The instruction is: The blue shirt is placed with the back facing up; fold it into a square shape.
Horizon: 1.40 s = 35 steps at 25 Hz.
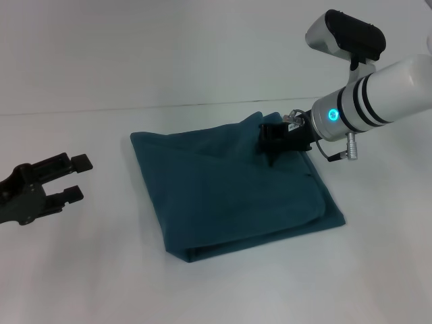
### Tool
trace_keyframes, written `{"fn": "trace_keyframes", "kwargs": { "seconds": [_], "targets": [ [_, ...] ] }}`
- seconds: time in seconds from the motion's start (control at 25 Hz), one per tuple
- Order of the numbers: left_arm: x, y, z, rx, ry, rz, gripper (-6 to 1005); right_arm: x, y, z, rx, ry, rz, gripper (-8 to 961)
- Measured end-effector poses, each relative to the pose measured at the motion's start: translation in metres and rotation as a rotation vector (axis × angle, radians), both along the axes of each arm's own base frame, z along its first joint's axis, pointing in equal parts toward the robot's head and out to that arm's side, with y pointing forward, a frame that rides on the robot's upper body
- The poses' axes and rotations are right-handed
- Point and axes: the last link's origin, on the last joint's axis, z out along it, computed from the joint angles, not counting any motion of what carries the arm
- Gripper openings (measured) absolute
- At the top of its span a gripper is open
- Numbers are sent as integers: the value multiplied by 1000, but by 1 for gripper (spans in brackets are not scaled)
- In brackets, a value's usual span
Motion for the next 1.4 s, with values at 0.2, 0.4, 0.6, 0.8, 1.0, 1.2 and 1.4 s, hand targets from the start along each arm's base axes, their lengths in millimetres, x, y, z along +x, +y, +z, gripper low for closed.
{"fn": "trace_keyframes", "kwargs": {
  "seconds": [0.2, 0.4, 0.6, 0.8, 1.0, 1.2, 1.4],
  "targets": [
    [0, 0, 0, 0, 0, 0, 844, -1, 1, 3, -3, 0, 2, 14],
    [0, -1, 0, -3, -2, -2, 844, -9, 6, 26, 13, 3, 39, 20],
    [0, -1, 0, -4, -3, -4, 844, -13, 11, 49, 38, -9, 60, 26],
    [0, -1, 0, -4, -3, -4, 844, -10, 15, 57, 48, -37, 67, 32],
    [1, -1, 0, -6, -5, -6, 844, -5, 18, 56, 71, -94, 77, 38],
    [1, -1, -2, -11, -13, -3, 846, 3, 19, 45, 78, -135, 79, 44],
    [2, -1, -4, -16, -20, -3, 846, 3, 23, 39, 110, -160, 100, 50]
  ]
}}
